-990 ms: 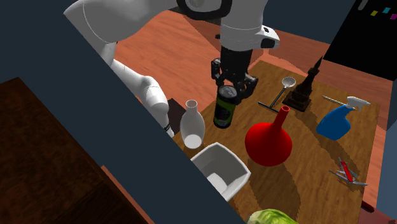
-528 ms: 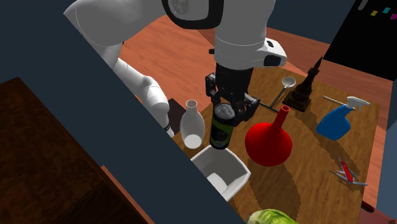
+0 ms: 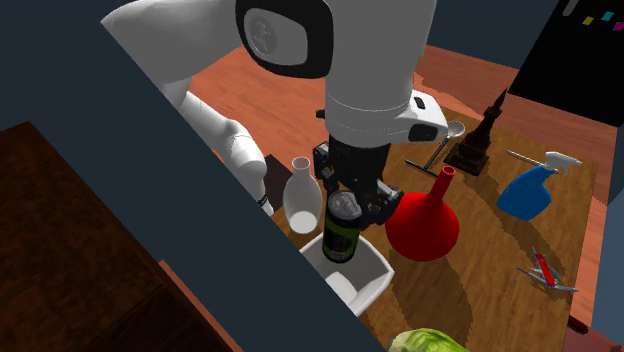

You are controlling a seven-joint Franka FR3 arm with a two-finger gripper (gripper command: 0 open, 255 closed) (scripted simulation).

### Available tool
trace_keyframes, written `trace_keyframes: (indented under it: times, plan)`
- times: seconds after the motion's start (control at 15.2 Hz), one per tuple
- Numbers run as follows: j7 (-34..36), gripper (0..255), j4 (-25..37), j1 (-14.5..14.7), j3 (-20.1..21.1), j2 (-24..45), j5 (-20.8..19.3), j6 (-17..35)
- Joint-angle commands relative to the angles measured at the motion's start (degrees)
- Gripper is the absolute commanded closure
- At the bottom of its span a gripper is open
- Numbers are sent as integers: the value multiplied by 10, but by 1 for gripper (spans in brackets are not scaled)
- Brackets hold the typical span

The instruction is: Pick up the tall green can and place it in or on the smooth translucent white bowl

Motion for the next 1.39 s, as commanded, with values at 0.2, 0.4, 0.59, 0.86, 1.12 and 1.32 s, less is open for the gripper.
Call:
trace_keyframes:
  times: [0.2,0.4,0.59,0.86,1.12,1.32]
  plan:
    - [12,255,-55,-14,5,-23,-12,33]
    - [19,255,-86,-22,7,-35,-18,53]
    - [25,255,-116,-28,6,-47,-25,72]
    - [33,255,-153,-36,3,-60,-34,98]
    - [38,255,-180,-41,-1,-68,-41,118]
    - [38,255,-180,-41,-1,-68,-41,118]
